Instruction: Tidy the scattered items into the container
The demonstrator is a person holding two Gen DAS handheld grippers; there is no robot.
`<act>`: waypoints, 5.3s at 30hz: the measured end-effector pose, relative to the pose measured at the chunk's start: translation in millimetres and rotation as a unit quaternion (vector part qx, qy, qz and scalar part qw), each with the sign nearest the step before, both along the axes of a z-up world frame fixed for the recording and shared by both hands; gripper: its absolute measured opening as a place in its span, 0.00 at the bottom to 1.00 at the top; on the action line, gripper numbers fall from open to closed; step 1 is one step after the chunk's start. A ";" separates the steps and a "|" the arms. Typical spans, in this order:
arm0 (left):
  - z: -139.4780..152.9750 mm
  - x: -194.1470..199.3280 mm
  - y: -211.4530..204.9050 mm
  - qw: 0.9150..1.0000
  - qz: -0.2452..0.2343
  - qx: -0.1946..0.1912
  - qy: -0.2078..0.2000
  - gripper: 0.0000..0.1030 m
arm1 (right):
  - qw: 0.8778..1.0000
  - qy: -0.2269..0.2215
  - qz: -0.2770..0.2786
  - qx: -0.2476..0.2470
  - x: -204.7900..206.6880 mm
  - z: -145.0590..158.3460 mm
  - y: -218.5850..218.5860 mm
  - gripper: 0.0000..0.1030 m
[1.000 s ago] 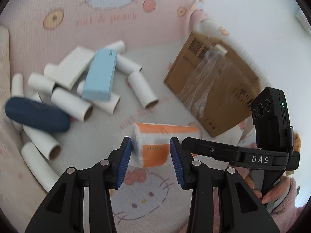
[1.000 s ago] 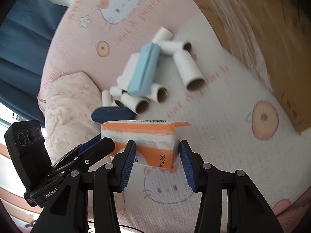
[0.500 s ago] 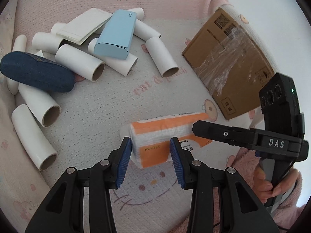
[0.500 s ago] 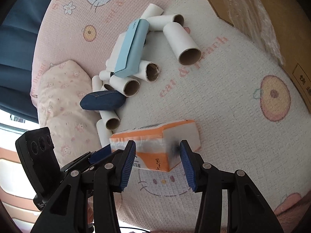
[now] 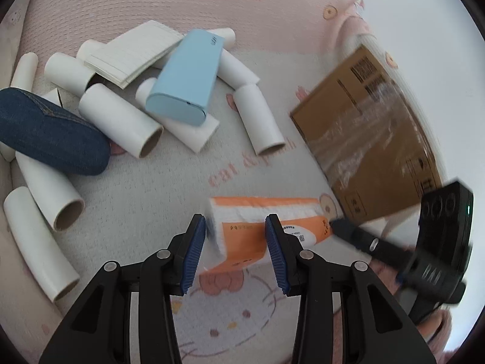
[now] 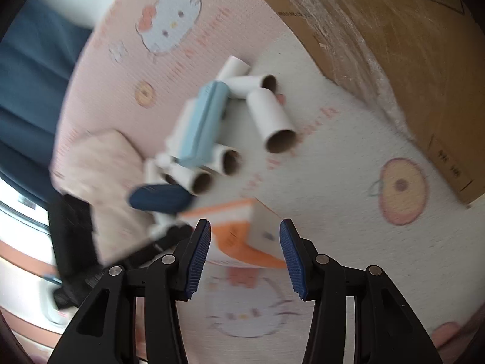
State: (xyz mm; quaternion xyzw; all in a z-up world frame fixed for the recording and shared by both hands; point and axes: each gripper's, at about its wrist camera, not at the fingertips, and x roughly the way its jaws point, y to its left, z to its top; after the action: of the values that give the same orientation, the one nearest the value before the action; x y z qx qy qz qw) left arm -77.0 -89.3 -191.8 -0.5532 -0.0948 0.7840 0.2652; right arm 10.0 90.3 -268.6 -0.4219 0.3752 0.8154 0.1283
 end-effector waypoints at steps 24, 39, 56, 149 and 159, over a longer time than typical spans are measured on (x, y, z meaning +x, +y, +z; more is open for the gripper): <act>-4.8 13.2 17.8 0.992 -0.029 -0.099 0.066 0.55 | 0.998 0.047 -0.024 -0.020 -9.9 -16.3 10.3 0.23; -24.0 -13.9 20.2 0.998 -0.009 -0.057 0.007 0.55 | 1.000 0.000 -0.029 -0.011 -34.9 -34.7 21.3 0.47; -25.3 -7.1 2.7 0.998 0.058 0.014 -0.011 0.45 | 0.999 -0.012 0.013 0.031 -49.2 -35.6 8.3 0.35; 45.1 -77.3 373.6 0.972 -0.107 0.047 -0.202 0.29 | 0.908 -0.353 0.087 0.210 -15.7 134.7 296.0 0.30; 29.2 -81.8 371.5 0.974 -0.088 0.051 -0.202 0.21 | 0.934 -0.323 0.036 0.146 -22.3 126.3 308.0 0.17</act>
State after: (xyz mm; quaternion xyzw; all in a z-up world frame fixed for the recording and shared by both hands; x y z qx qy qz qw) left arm -158.7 282.2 -162.7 -0.6920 -0.1372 0.6237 0.3366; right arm -12.4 398.3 -142.3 -0.6521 0.1746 0.6852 0.2736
